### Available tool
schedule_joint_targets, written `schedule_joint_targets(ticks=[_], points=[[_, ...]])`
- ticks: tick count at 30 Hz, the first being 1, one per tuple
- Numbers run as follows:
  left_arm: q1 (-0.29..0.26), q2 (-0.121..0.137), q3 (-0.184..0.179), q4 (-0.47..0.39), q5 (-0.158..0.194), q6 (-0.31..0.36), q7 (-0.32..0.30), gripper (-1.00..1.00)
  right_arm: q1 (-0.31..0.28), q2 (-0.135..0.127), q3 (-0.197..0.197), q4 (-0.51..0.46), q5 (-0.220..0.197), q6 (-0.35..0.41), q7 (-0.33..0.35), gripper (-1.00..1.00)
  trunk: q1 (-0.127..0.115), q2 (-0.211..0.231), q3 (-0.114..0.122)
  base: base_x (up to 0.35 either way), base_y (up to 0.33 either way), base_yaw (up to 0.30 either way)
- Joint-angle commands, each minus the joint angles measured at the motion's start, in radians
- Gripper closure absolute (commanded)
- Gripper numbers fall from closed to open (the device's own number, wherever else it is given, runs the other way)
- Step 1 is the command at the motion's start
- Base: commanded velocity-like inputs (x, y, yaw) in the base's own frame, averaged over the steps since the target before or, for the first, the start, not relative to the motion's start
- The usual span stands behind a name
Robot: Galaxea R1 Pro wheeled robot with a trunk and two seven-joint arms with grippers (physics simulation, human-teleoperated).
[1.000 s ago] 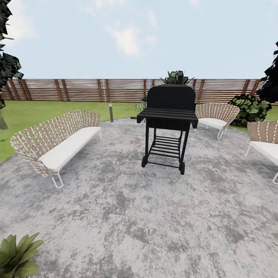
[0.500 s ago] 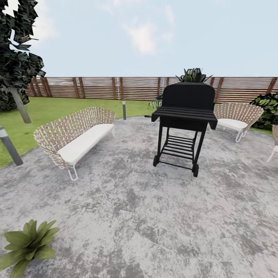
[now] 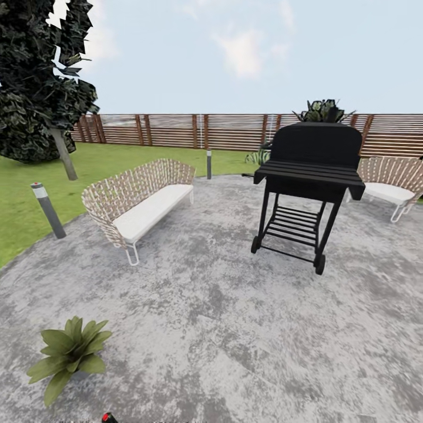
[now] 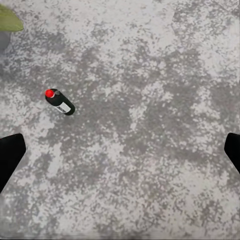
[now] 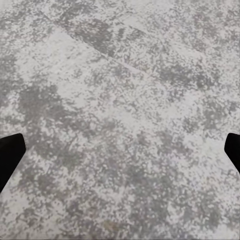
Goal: Pick up the pesticide atomizer in the garden and spray insectifuge to fully cover both potted plants in the garden.
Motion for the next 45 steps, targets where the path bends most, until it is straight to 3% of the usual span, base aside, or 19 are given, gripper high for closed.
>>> schedule_joint_targets(ticks=[1, 7, 10, 36, 45], points=[[-0.001, 0.0, 0.008, 0.001, -0.001, -0.003, 0.0, -1.0, 0.0, 0.0, -0.001, 0.0, 0.0, -0.003, -0.001, -1.0, 0.0, 0.0, -0.002, 0.0, 0.0, 0.235], [-0.001, 0.0, 0.066, 0.0, -0.002, -0.003, 0.0, -1.0, 0.0, 0.0, 0.0, 0.0, 0.0, -0.003, -0.001, -1.0, 0.0, 0.0, -0.007, 0.0, 0.0, 0.235], [-0.001, 0.0, 0.072, 0.0, -0.002, -0.003, 0.0, -1.0, 0.0, 0.0, 0.0, 0.0, 0.0, -0.003, -0.001, -1.0, 0.0, 0.0, -0.01, 0.0, 0.0, 0.235], [-0.001, 0.001, 0.075, 0.001, -0.003, -0.003, 0.0, -1.0, 0.0, 0.001, 0.003, -0.001, 0.0, -0.003, -0.001, -1.0, 0.0, 0.0, -0.032, 0.0, 0.0, 0.246], [-0.001, 0.019, 0.075, -0.001, 0.0, -0.003, 0.0, -1.0, 0.0, 0.0, 0.0, -0.001, -0.001, -0.013, -0.001, -1.0, 0.0, 0.0, -0.039, 0.0, 0.0, 0.264]])
